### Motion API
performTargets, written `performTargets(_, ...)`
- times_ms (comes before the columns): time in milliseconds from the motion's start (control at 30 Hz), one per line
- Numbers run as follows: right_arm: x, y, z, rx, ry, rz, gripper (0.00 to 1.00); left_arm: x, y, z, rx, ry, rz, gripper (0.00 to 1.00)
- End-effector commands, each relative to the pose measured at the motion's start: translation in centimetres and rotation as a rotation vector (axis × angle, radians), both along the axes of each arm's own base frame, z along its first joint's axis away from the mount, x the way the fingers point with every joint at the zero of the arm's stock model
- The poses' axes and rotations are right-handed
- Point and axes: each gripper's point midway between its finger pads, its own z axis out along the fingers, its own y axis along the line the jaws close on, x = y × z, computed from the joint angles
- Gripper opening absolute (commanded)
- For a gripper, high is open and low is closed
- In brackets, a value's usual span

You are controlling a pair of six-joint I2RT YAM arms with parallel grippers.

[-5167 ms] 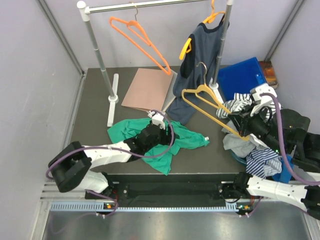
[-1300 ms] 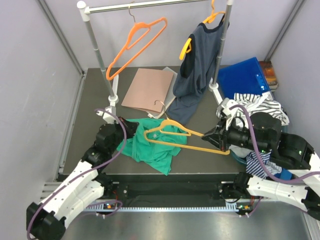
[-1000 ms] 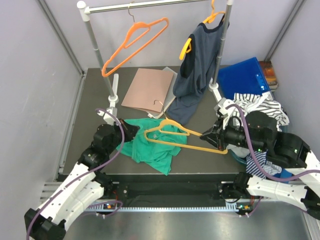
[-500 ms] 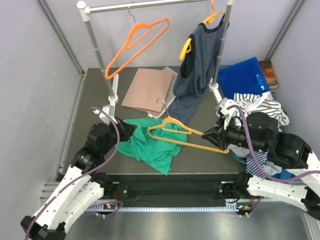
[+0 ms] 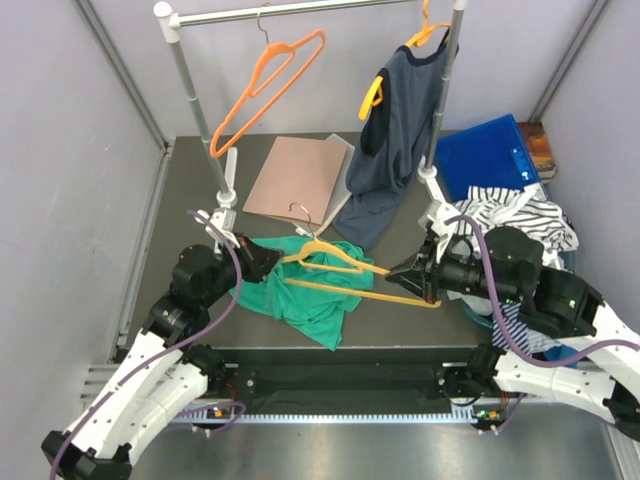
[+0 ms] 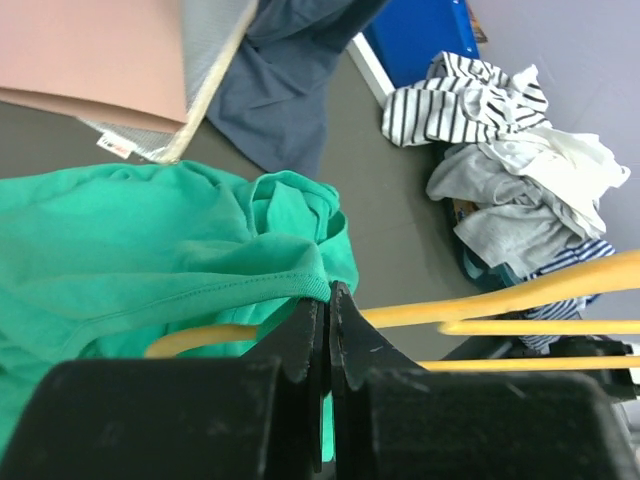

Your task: Place the tank top on the hanger

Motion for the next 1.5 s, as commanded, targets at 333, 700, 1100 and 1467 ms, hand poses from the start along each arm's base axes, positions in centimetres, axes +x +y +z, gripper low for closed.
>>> performTargets(333, 0.1, 2.9, 2.5, 0.264, -0.055, 0.052, 0.0, -1.5, -3.5, 9.4, -0.15, -0.24, -0.241, 0.0)
performTargets(700, 2.3, 3.5, 2.2, 0.286, -0.092, -0.03, 0.0, -1.5, -2.8, 10.2, -0.118, -0.219, -0.2, 0.03)
performTargets(1100, 2.8, 3.7, 3.1, 0.334, -0.127, -0.043, 0.0, -0.1, 2.0, 12.2, 0.032, -0.316, 0.048, 0.97)
performTargets(1467, 4.2, 5.4, 3.7, 0.373, -0.152, -0.05, 0.0, 1.6, 2.1, 16.0, 0.103, -0.393, 0.072, 0.92)
